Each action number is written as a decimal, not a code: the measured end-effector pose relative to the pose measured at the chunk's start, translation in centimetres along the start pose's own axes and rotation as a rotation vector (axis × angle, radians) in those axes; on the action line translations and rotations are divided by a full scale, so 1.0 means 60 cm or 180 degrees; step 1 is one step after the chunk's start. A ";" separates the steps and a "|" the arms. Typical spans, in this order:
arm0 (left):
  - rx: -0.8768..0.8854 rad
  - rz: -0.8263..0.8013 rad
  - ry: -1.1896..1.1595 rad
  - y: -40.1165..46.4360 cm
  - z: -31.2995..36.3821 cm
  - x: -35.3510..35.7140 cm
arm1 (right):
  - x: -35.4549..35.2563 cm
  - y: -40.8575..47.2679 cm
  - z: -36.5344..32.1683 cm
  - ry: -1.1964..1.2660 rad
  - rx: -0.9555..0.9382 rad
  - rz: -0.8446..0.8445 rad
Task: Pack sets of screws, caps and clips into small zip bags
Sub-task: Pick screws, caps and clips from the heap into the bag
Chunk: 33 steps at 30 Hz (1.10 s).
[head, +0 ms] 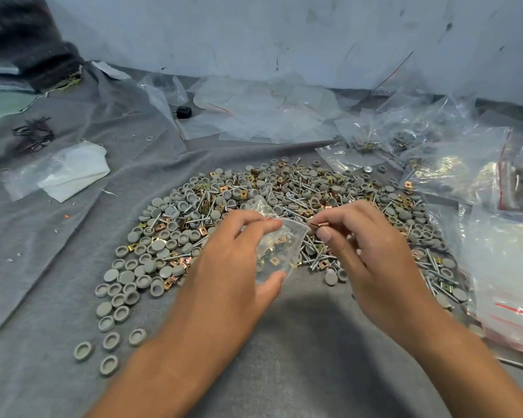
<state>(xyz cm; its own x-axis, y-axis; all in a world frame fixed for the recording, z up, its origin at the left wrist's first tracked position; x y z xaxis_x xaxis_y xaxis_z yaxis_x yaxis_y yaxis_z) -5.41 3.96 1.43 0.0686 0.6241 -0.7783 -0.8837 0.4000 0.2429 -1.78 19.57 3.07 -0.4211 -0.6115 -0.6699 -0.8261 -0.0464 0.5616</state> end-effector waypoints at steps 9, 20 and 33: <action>0.0030 0.0053 -0.0048 0.002 0.001 0.000 | 0.011 -0.003 -0.050 -0.0286 -0.0408 0.0275; 0.0135 0.0490 -0.0140 0.005 0.003 -0.047 | -0.036 -0.007 0.028 -0.0214 0.0310 0.0317; -0.1011 0.0521 -0.4764 0.038 -0.144 -0.117 | -0.003 -0.039 0.132 -0.1161 0.1173 -0.0696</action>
<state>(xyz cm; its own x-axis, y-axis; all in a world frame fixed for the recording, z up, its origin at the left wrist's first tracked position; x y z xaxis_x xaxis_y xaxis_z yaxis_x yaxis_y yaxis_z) -11.89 -5.32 2.47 0.1797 0.8043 0.5665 -0.9734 0.2285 -0.0156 -2.72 26.05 -1.97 -0.2734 -0.3030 -0.9129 -0.9574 0.1776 0.2278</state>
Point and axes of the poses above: each hand's wrist, its own y-axis towards the middle knuckle, its own x-axis out of the palm, z = x × y, the point moved 10 cm from there along y, towards the middle knuckle, and after that the axes turned 9 degrees about -x, right-handed, at the moved point
